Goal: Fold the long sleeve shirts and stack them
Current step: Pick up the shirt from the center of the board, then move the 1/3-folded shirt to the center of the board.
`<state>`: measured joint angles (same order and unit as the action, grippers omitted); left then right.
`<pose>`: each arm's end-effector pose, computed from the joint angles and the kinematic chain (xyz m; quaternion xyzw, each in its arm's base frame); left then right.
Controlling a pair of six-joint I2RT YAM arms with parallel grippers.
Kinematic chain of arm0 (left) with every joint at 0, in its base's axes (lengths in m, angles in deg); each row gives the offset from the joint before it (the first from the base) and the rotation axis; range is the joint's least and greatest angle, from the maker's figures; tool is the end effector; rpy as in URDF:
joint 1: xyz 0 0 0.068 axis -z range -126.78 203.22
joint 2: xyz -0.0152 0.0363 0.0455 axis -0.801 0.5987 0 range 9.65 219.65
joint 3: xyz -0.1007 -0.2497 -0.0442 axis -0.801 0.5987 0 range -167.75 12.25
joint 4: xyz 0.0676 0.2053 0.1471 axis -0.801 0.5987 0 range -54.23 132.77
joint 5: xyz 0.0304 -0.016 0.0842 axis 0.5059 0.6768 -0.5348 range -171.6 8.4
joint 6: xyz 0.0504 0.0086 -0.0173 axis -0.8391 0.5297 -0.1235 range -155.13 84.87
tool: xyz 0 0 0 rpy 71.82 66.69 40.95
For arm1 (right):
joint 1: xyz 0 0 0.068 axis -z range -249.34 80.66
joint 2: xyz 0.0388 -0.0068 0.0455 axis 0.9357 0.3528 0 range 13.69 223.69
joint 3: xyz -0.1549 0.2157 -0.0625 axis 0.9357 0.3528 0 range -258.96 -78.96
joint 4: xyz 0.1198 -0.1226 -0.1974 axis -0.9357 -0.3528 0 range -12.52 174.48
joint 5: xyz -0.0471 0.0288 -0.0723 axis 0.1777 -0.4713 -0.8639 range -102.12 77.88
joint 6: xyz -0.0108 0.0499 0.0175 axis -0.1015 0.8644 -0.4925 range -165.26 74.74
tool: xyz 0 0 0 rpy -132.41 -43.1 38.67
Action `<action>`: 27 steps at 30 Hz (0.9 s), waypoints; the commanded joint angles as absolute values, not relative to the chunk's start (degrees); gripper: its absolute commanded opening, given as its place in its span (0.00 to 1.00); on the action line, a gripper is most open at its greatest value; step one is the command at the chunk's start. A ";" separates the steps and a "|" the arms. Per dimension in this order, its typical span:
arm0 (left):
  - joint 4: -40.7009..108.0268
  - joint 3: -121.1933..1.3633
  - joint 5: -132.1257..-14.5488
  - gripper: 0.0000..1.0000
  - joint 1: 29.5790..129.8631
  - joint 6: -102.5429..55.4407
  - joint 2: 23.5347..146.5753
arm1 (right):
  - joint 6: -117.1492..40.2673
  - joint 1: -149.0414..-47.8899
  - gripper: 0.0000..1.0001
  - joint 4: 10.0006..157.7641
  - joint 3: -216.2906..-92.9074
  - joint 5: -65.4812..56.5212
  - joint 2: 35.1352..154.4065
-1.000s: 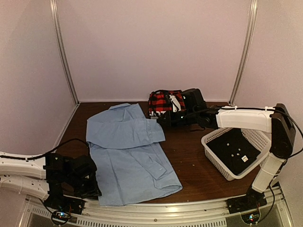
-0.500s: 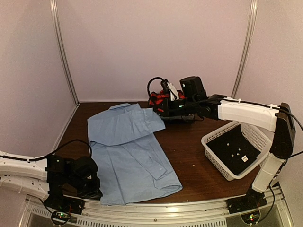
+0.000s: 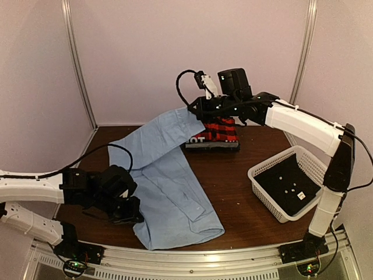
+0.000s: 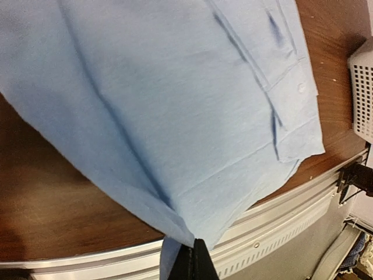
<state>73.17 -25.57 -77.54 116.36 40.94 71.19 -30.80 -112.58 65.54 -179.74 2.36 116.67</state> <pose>0.0860 -0.1756 0.2061 -0.1002 0.9626 -0.2456 0.0547 0.3054 0.2994 0.3821 -0.2724 0.7749 0.3616 0.4411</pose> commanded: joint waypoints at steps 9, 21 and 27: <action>71.74 -47.71 -67.98 0.00 115.63 16.26 92.84 | -36.06 -107.71 0.00 58.22 -186.83 -7.30 117.63; 76.12 -46.72 -65.51 0.00 113.01 15.04 92.38 | -34.33 -106.93 0.00 60.00 -178.40 -4.70 113.69; 76.54 -29.48 -66.81 0.00 108.62 26.11 77.40 | -31.07 -107.26 0.00 63.73 -175.31 2.65 114.46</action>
